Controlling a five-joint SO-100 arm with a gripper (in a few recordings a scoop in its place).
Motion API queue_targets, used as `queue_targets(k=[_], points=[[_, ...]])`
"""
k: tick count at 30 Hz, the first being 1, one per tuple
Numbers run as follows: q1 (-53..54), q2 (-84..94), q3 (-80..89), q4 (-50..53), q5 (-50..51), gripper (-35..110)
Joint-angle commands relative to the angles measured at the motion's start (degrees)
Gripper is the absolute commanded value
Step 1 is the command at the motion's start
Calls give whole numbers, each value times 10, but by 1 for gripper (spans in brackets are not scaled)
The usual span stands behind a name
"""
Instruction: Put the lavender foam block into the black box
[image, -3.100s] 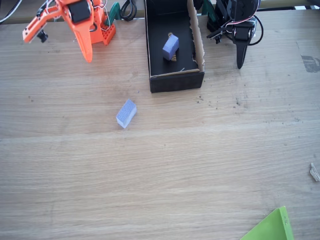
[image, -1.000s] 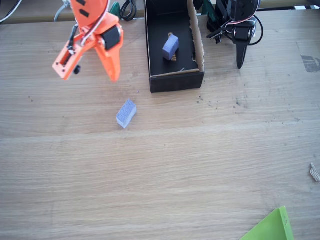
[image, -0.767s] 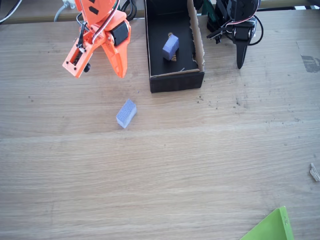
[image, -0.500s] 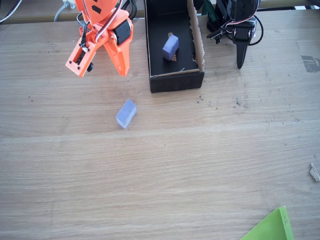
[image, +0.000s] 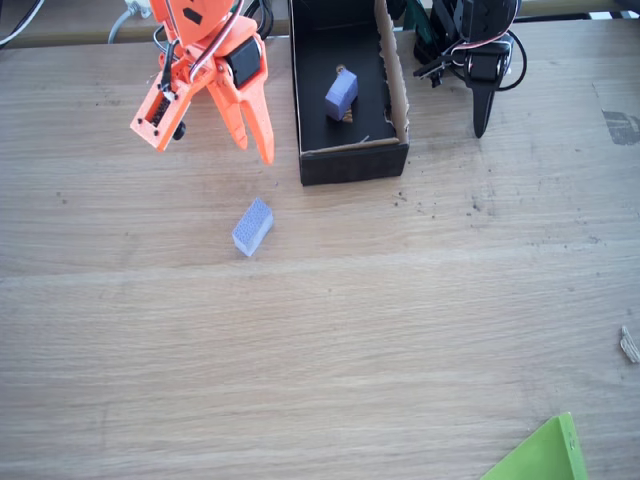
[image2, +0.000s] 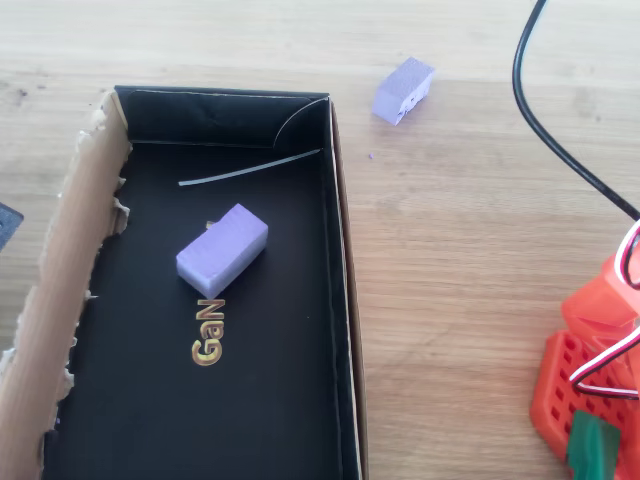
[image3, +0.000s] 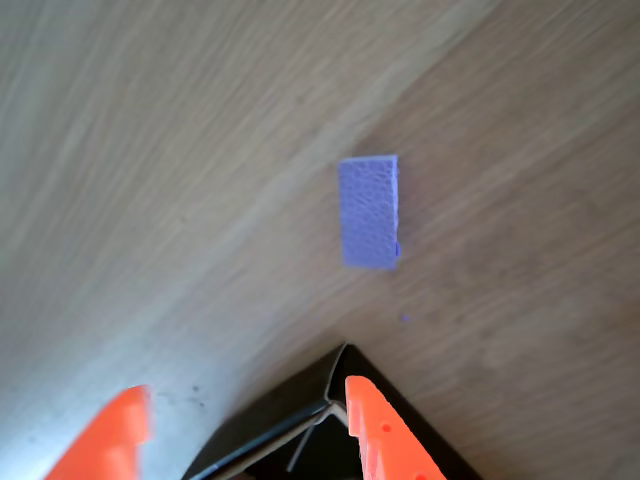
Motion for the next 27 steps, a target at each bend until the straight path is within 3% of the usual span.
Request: queue_targets(k=[1, 9, 27], points=[[15, 47, -1, 17, 17, 30], [21, 58, 49, 19, 41, 31], [19, 8, 162, -120, 11, 33]])
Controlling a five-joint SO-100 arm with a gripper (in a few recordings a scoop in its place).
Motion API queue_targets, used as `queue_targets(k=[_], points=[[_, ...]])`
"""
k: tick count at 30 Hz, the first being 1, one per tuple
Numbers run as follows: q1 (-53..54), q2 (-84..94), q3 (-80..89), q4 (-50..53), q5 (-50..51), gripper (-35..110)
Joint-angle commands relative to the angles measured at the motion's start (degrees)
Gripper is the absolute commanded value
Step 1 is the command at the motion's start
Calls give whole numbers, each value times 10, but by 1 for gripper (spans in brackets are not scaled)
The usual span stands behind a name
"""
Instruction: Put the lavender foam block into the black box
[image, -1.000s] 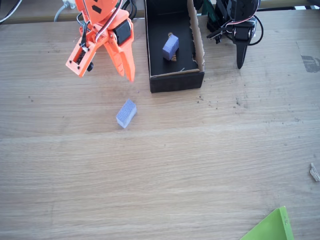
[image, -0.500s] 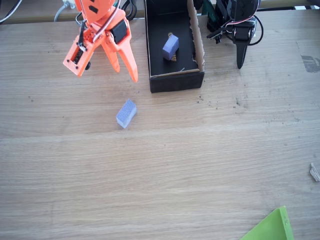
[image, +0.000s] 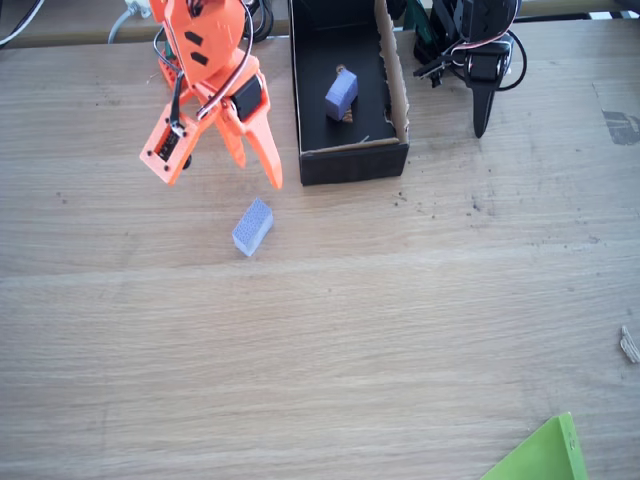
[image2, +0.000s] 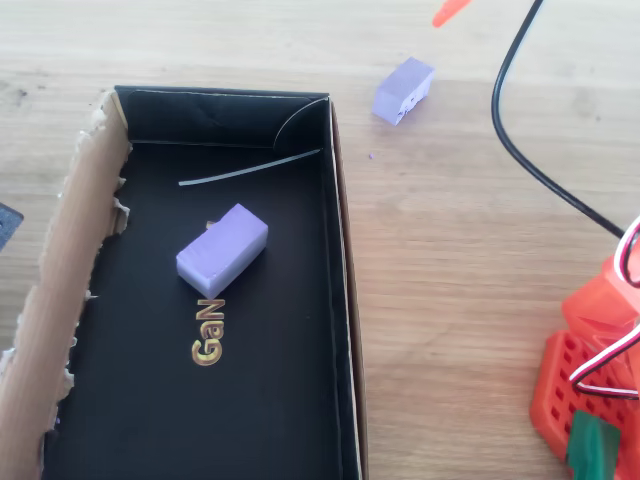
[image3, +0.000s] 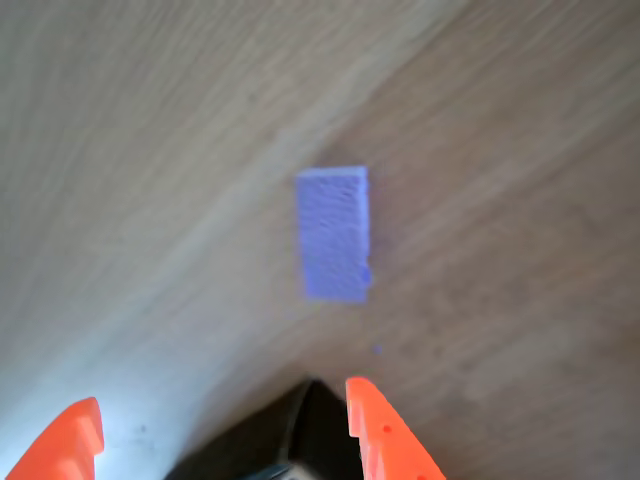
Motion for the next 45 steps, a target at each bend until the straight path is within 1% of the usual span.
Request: queue_targets(k=[1, 7, 17, 26, 37, 45], points=[[11, 27, 44, -40, 1, 32], [18, 37, 119, -108, -4, 32], [35, 63, 141, -93, -30, 34], [45, 56, 190, -162, -45, 34], [45, 2, 191, -217, -42, 34], [46, -30, 185, -237, -35, 34]])
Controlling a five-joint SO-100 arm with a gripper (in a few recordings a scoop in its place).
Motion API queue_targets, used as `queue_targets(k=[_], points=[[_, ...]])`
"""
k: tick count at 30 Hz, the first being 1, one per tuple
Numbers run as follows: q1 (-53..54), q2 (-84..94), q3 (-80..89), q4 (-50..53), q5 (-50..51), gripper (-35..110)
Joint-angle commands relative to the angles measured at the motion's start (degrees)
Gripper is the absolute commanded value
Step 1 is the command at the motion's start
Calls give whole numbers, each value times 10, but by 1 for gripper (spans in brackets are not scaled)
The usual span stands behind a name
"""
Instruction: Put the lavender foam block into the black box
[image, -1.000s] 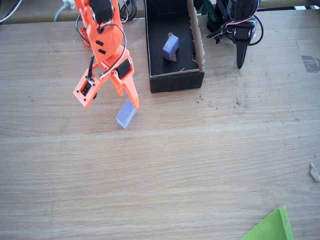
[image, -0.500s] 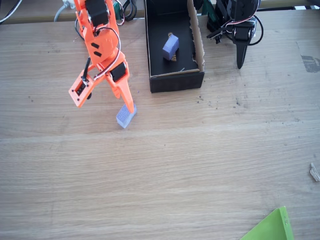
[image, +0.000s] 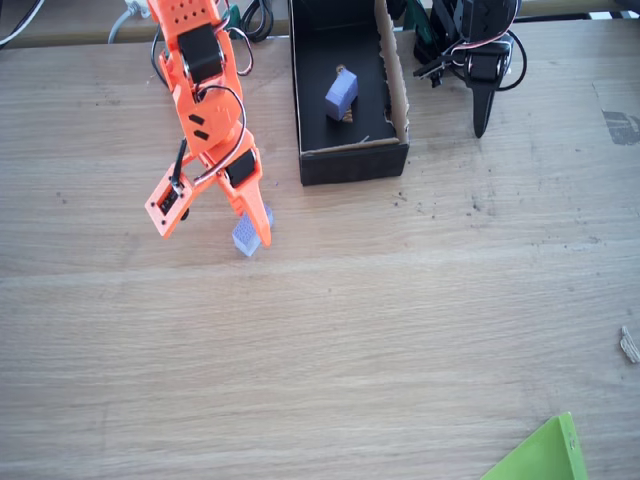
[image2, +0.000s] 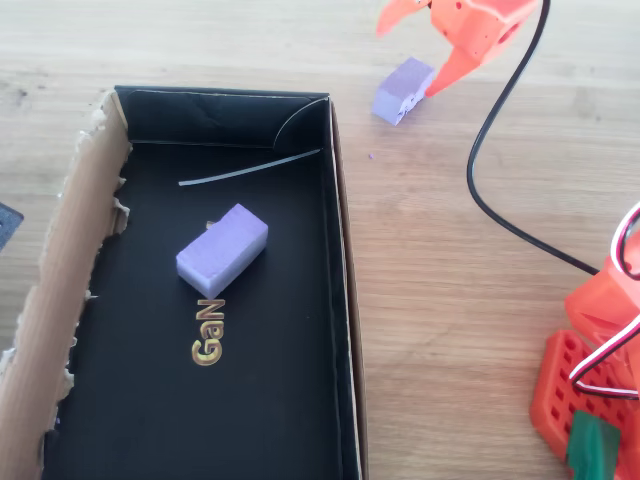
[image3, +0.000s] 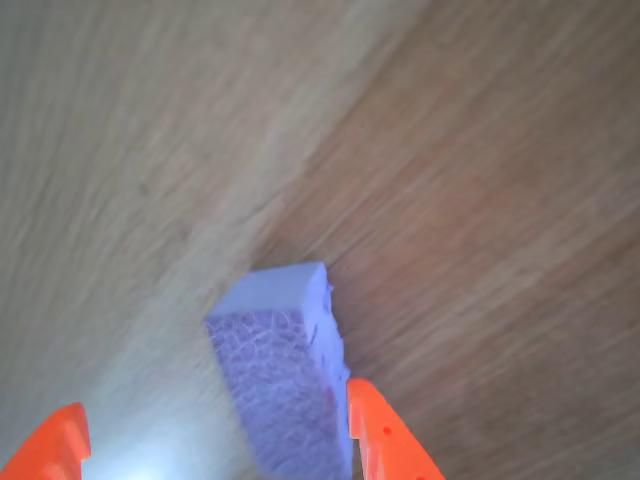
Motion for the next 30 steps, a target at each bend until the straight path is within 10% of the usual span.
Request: queue_targets(k=[1, 23, 30], points=[[3, 4, -1, -11, 12, 33], [4, -12, -11, -33, 67, 0], [-32, 148, -25, 110, 39, 0]])
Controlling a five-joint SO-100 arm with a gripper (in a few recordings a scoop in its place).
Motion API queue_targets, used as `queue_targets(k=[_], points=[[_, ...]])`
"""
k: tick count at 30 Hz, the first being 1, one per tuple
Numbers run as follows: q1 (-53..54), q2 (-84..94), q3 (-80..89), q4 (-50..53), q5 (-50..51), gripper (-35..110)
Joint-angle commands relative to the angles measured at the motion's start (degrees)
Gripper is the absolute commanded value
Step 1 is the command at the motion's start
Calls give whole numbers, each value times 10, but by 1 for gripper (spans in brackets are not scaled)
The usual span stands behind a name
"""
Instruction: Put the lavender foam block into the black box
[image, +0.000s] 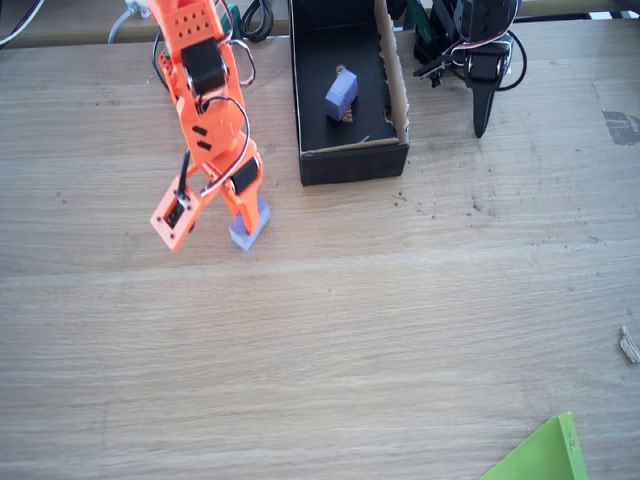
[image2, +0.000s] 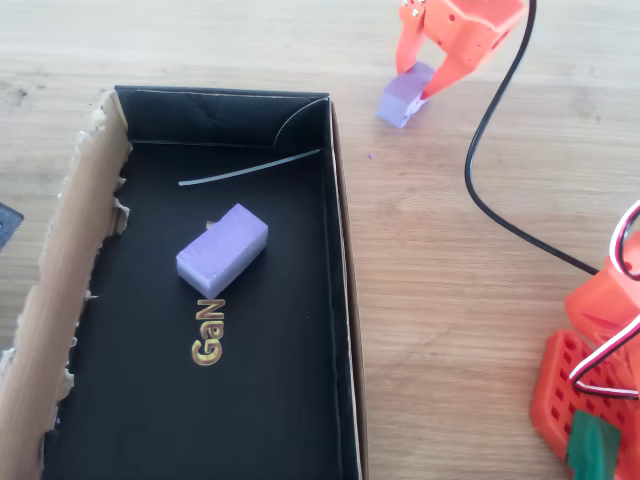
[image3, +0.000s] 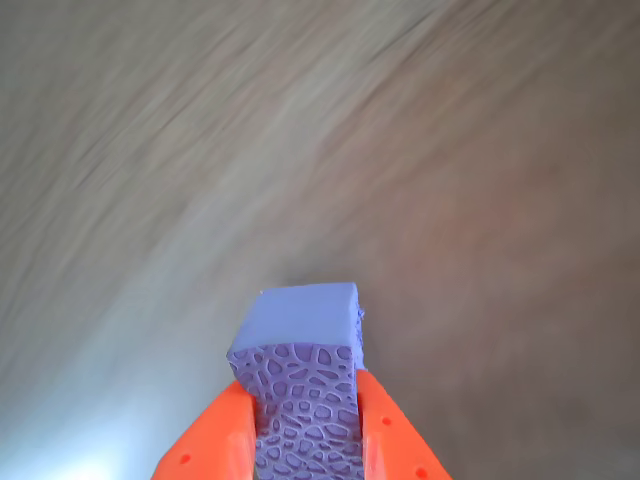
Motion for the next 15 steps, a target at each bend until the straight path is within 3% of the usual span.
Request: queue_targets(k=[1, 7, 15], points=[[-22, 149, -41, 118, -10, 0], [-55, 222, -207, 337, 13, 0], [-51, 211, -224, 352, 11, 0]])
